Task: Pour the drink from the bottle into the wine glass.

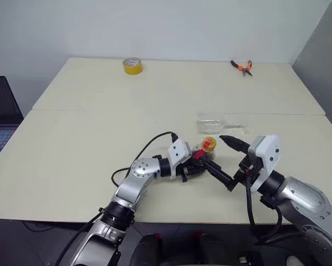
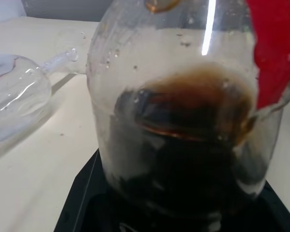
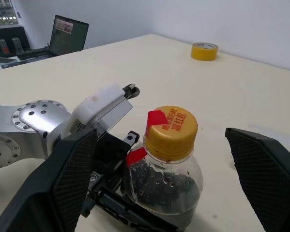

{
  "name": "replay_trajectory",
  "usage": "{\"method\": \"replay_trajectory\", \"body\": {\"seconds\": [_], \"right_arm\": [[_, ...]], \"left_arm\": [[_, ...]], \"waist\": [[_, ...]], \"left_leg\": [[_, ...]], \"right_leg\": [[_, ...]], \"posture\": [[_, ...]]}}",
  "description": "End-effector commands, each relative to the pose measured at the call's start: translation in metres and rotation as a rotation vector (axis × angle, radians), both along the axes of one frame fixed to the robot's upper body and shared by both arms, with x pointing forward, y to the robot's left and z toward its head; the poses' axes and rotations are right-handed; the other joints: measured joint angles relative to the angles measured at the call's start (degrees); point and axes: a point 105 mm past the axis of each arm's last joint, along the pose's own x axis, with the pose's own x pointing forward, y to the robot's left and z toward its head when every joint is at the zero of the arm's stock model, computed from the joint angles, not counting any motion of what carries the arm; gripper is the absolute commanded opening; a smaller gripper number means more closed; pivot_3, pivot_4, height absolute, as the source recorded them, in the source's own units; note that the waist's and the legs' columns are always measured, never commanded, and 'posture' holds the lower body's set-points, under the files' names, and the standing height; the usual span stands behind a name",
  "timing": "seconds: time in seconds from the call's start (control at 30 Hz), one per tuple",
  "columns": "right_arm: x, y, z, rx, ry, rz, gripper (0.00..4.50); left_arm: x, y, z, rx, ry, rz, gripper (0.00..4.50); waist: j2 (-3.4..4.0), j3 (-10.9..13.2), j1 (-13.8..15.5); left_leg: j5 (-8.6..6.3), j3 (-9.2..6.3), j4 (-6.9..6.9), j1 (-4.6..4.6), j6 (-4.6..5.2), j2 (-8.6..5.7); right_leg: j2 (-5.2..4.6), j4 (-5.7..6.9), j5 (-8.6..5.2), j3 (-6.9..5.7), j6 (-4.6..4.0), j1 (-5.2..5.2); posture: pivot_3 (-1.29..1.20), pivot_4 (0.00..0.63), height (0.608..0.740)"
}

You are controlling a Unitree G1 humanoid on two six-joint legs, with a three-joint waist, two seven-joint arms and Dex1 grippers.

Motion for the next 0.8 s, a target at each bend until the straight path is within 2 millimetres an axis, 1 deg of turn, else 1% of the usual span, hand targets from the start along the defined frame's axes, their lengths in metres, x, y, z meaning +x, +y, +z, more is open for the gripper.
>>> {"method": "replay_trajectory", "body": {"seconds": [0.03, 0.33, 0.37, 0.43, 0.57, 0.6, 0.63, 0.67, 0.73, 0.8], "right_arm": [[-0.0038, 0.0030, 0.0131, 0.038, -0.047, 0.010, 4.50], [-0.0003, 0.0022, 0.0138, 0.057, -0.049, -0.004, 4.50], [0.0001, 0.0019, 0.0139, 0.053, -0.050, -0.004, 4.32], [0.0006, 0.0015, 0.0144, 0.052, -0.050, -0.006, 3.89], [0.0018, 0.0011, 0.0168, 0.060, -0.050, -0.009, 2.45], [0.0018, 0.0010, 0.0171, 0.059, -0.050, -0.008, 2.16], [0.0017, 0.0010, 0.0171, 0.054, -0.049, -0.007, 1.73], [0.0017, 0.0009, 0.0173, 0.052, -0.049, -0.007, 1.43], [0.0012, 0.0011, 0.0173, 0.041, -0.048, -0.003, 0.67], [0.0012, 0.0012, 0.0173, 0.035, -0.046, 0.001, 0.01]], "left_arm": [[-0.0050, -0.0111, 0.0151, -0.026, -0.072, -0.055, 1.84], [-0.0081, -0.0132, 0.0126, -0.018, -0.082, -0.071, 1.82], [-0.0084, -0.0132, 0.0123, -0.017, -0.082, -0.070, 1.82], [-0.0092, -0.0132, 0.0117, -0.017, -0.083, -0.071, 1.82], [-0.0109, -0.0135, 0.0104, -0.013, -0.085, -0.074, 1.82], [-0.0112, -0.0136, 0.0102, -0.013, -0.084, -0.073, 1.82], [-0.0115, -0.0136, 0.0102, -0.014, -0.084, -0.073, 1.82], [-0.0117, -0.0137, 0.0102, -0.014, -0.084, -0.073, 1.82], [-0.0121, -0.0138, 0.0103, -0.015, -0.083, -0.072, 1.82], [-0.0124, -0.0139, 0.0104, -0.015, -0.083, -0.072, 1.82]], "waist": [[0.00, 0.0, 0.0], [0.00, 0.0, 0.0], [0.00, 0.0, 0.0], [0.00, 0.0, 0.0], [0.01, 0.0, 0.0], [0.01, 0.0, 0.0], [0.02, 0.0, 0.0], [0.02, 0.0, 0.0], [0.02, 0.0, 0.0], [0.03, 0.0, 0.0]], "left_leg": [[0.00, -0.02, 0.00, 0.00, 0.00, 0.00], [0.00, -0.09, 0.00, 0.00, 0.00, 0.00], [0.00, -0.10, 0.00, 0.00, 0.00, 0.00], [0.00, -0.11, 0.00, 0.00, 0.00, 0.00], [0.00, -0.20, 0.00, 0.00, 0.00, -0.01], [0.00, -0.26, 0.00, 0.00, 0.00, 0.00], [0.00, -0.35, 0.00, 0.00, 0.00, 0.00], [0.00, -0.43, 0.00, 0.00, 0.00, 0.00], [0.00, -0.53, 0.00, -0.01, 0.00, 0.00], [0.00, -0.58, 0.00, -0.02, 0.00, 0.00]], "right_leg": [[0.00, 0.01, 0.00, -0.02, 0.00, 0.00], [0.01, 0.00, 0.00, -0.09, 0.00, 0.03], [0.01, -0.01, 0.00, -0.09, 0.00, 0.03], [0.01, -0.01, 0.00, -0.11, 0.00, 0.04], [0.01, -0.05, 0.00, -0.21, 0.00, 0.09], [0.00, -0.08, 0.00, -0.28, 0.00, 0.14], [0.00, -0.14, 0.00, -0.37, 0.00, 0.21], [0.00, -0.19, 0.00, -0.46, -0.01, 0.26], [-0.01, -0.25, 0.00, -0.57, -0.01, 0.32], [-0.01, -0.28, 0.00, -0.62, -0.01, 0.34]], "posture": [[0.00, 0.150, 0.740], [0.00, 0.150, 0.740], [0.00, 0.150, 0.740], [0.00, 0.150, 0.740], [0.00, 0.150, 0.740], [0.00, 0.150, 0.740], [0.00, 0.150, 0.740], [0.00, 0.150, 0.740], [0.00, 0.150, 0.740], [0.00, 0.150, 0.740]]}}
